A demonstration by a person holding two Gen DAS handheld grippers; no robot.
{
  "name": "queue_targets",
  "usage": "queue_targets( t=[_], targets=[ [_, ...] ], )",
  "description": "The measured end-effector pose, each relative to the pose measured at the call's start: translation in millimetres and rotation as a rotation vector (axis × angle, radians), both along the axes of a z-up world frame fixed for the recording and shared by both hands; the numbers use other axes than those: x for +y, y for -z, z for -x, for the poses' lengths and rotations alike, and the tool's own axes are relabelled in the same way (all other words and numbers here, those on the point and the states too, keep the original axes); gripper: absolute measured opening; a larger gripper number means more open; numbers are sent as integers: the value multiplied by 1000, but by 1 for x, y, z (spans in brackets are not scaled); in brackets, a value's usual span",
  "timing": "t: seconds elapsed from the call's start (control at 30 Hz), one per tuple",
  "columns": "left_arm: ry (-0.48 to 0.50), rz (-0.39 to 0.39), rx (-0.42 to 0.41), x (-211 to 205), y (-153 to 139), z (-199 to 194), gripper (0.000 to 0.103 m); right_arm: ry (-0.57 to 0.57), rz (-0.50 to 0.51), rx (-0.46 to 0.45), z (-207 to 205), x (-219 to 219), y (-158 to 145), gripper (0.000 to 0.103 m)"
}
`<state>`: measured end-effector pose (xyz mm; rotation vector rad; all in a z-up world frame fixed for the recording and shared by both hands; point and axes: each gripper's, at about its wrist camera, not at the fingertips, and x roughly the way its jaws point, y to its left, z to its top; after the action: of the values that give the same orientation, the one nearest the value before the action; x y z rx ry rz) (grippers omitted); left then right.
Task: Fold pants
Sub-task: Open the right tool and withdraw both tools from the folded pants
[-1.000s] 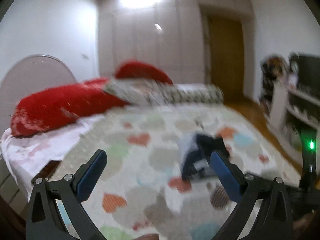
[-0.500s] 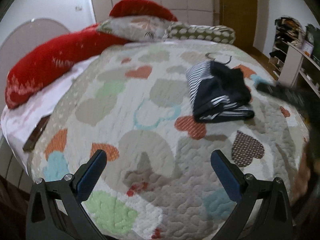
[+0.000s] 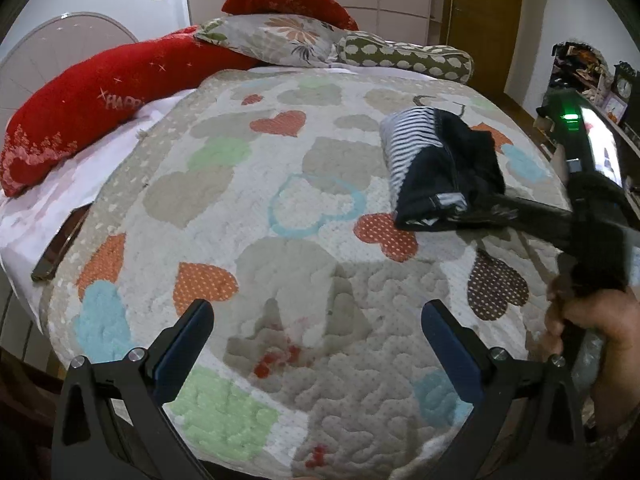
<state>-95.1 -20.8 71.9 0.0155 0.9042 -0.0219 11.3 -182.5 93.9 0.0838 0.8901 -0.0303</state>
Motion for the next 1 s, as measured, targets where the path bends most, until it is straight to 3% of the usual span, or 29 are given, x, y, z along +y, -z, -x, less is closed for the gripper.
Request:
queue_targets(
  t=[0.1, 0.3, 0.63, 1.0],
  targets=[
    [12, 5, -3, -4, 0, 2, 103, 43, -122, -30, 22, -22, -8, 67],
    [59, 27, -18, -16, -2, 8, 103, 102, -162, -31, 59, -40, -3, 67],
    [111, 44, -54, -29, -6, 16, 103, 96, -65, -93, 103, -34, -4, 68],
    [96, 36, -11, -27, 4, 12, 103, 55, -32, -86, 108, -18, 0, 69]
  ],
)
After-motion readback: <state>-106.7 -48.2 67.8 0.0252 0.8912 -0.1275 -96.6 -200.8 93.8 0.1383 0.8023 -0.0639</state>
